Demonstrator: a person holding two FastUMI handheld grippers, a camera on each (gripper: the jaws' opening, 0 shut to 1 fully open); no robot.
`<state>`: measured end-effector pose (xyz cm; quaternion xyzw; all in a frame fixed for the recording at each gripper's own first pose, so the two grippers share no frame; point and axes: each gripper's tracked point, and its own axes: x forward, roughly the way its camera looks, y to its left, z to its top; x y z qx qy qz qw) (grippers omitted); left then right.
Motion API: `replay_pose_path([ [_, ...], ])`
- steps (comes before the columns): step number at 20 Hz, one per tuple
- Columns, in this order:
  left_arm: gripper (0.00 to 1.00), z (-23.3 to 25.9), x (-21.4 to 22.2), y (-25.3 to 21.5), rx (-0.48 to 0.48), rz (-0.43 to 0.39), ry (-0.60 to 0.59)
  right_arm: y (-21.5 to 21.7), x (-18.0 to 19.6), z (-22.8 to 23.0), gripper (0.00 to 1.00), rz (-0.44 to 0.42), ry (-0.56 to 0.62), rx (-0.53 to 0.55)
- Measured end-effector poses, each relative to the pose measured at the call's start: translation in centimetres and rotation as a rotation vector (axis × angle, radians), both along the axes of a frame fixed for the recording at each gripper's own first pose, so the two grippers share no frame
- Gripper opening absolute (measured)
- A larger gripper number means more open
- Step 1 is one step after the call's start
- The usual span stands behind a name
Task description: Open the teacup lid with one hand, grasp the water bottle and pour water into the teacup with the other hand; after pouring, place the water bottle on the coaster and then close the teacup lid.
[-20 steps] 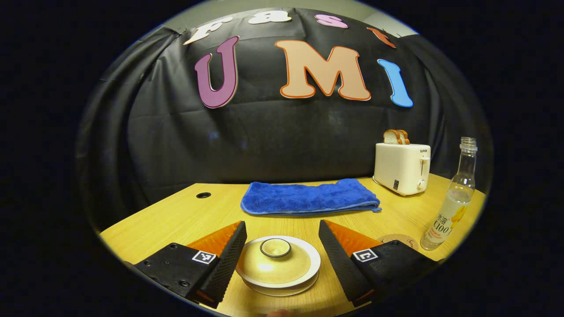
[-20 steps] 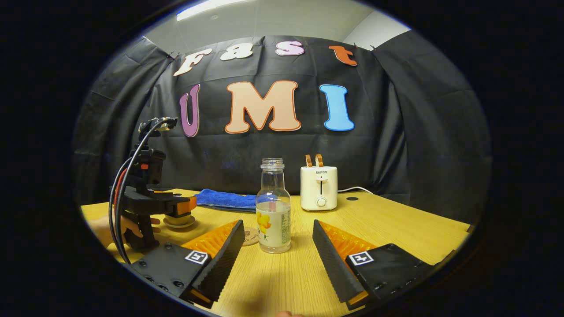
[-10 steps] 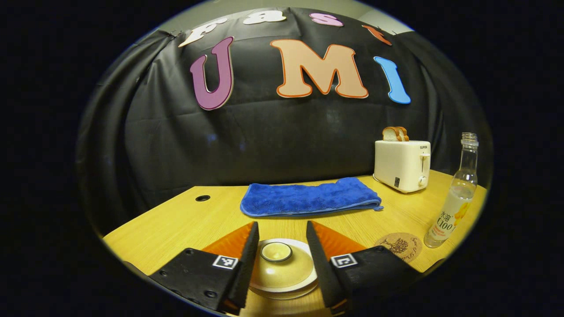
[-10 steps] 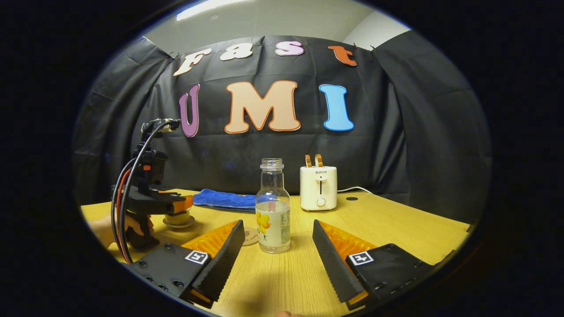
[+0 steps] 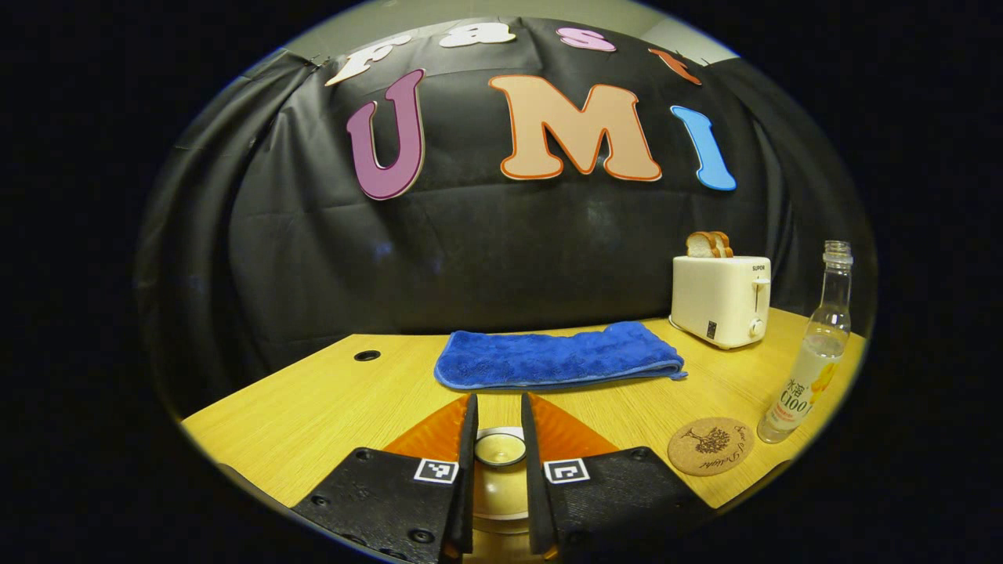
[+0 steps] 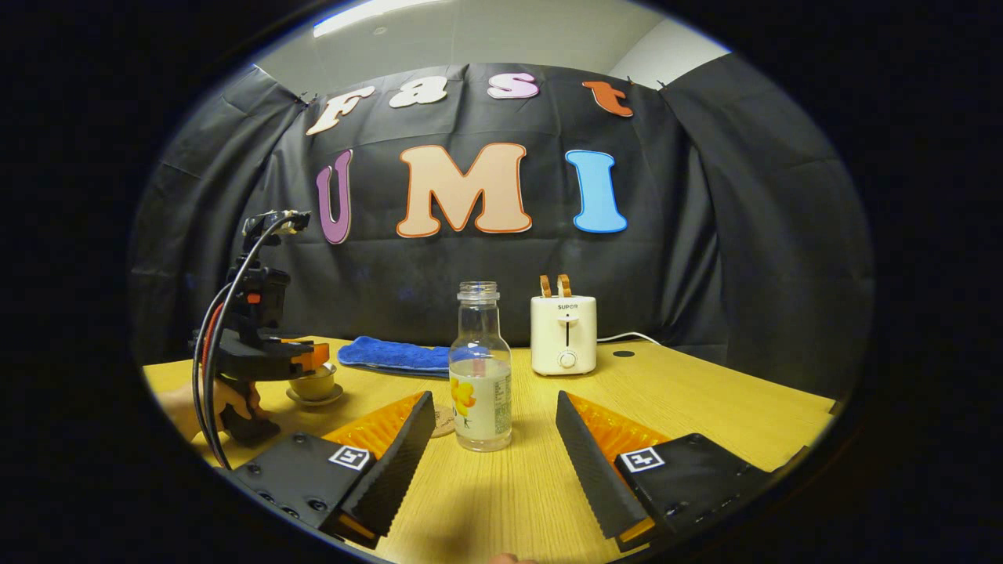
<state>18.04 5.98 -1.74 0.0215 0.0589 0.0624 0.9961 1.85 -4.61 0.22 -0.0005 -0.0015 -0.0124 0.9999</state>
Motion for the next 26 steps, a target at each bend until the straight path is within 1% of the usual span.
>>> replay_pose_path([
  [2,0.25,0.2,-0.3,0.3,-0.013,0.017,-0.017,0.0,0.0,0.0,0.98,0.0,0.0,0.0],
  [3,0.25,0.5,-0.6,0.4,-0.019,0.022,-0.044,0.0,0.0,0.0,0.99,0.0,0.0,0.0],
  [4,0.25,1.2,-0.6,0.4,-0.024,0.018,-0.082,0.0,0.0,0.1,0.94,0.0,0.0,-0.001],
  [5,0.25,1.7,-0.7,0.3,-0.025,0.013,-0.116,-0.1,0.0,0.0,0.98,-0.002,0.0,0.0],
  [8,0.25,1.5,-0.4,0.3,-0.035,0.0,-0.117,0.0,0.0,0.1,0.98,-0.003,0.0,0.0],
  [11,0.25,1.3,-1.2,0.7,-0.042,0.019,-0.104,-0.1,0.0,0.0,0.98,-0.003,0.001,0.0],
  [13,0.25,1.4,-2.2,0.5,-0.041,0.011,-0.107,0.0,0.3,0.0,0.98,-0.003,-0.001,0.0],
  [14,0.25,1.5,-2.8,0.4,-0.041,0.004,-0.107,0.1,0.6,0.0,0.94,-0.001,0.001,0.0],
  [15,0.25,1.4,-3.5,0.6,-0.041,0.005,-0.106,0.2,0.9,0.0,1.0,-0.003,0.0,0.0],
  [16,0.25,1.6,-4.3,0.9,-0.04,0.007,-0.108,0.1,1.3,0.0,0.98,-0.008,0.001,0.0],
  [20,0.25,1.6,-7.2,1.6,-0.038,-0.016,-0.113,1.3,3.7,-0.2,0.98,0.005,0.008,0.001],
  [22,0.25,1.8,-8.5,2.7,-0.037,-0.011,-0.114,1.7,4.8,-0.3,0.98,0.008,0.008,0.0],
  [25,0.25,1.8,-10.8,4.1,-0.035,0.003,-0.117,1.7,6.8,-0.4,0.99,-0.017,0.006,0.002],
  [26,0.25,1.8,-11.3,4.2,-0.033,-0.005,-0.117,1.8,7.3,-0.4,0.99,-0.016,0.005,0.001],
])
